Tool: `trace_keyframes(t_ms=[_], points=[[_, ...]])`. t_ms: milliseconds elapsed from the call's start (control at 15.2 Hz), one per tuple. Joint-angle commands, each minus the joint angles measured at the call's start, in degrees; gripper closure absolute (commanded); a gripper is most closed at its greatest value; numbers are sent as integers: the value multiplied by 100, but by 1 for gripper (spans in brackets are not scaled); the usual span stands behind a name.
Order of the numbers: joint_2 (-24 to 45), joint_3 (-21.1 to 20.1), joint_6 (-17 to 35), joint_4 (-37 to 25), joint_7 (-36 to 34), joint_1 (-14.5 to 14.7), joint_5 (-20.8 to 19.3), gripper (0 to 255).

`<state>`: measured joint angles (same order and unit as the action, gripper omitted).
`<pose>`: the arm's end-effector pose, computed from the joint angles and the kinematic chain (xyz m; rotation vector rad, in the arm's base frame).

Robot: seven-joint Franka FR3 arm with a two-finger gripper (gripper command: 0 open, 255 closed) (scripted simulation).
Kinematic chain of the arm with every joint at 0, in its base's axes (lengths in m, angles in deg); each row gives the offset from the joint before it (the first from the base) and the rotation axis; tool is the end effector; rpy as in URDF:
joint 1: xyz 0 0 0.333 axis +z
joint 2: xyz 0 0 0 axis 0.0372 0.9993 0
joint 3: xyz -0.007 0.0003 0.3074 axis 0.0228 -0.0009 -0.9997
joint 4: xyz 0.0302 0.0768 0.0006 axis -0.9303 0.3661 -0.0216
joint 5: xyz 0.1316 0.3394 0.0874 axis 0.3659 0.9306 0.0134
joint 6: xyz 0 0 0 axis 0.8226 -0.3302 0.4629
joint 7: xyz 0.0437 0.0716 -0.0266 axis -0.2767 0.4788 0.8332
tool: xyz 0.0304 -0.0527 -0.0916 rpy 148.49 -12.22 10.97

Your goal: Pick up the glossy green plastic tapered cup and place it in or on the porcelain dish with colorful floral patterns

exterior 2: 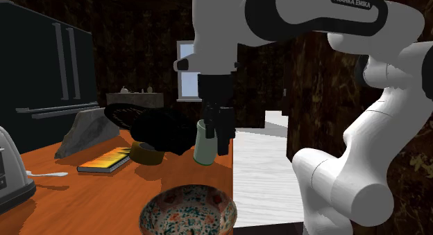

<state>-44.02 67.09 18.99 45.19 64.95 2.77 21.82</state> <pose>0.2889 0.0179 0.5817 3.0022 0.3233 -0.0472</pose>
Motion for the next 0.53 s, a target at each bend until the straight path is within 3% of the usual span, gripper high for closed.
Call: trace_keyframes(t_ms=[0,462], points=[[0,0,0,0,0,0,0,0],[-111,1116,193,-58,1038,-300,-435,0]])
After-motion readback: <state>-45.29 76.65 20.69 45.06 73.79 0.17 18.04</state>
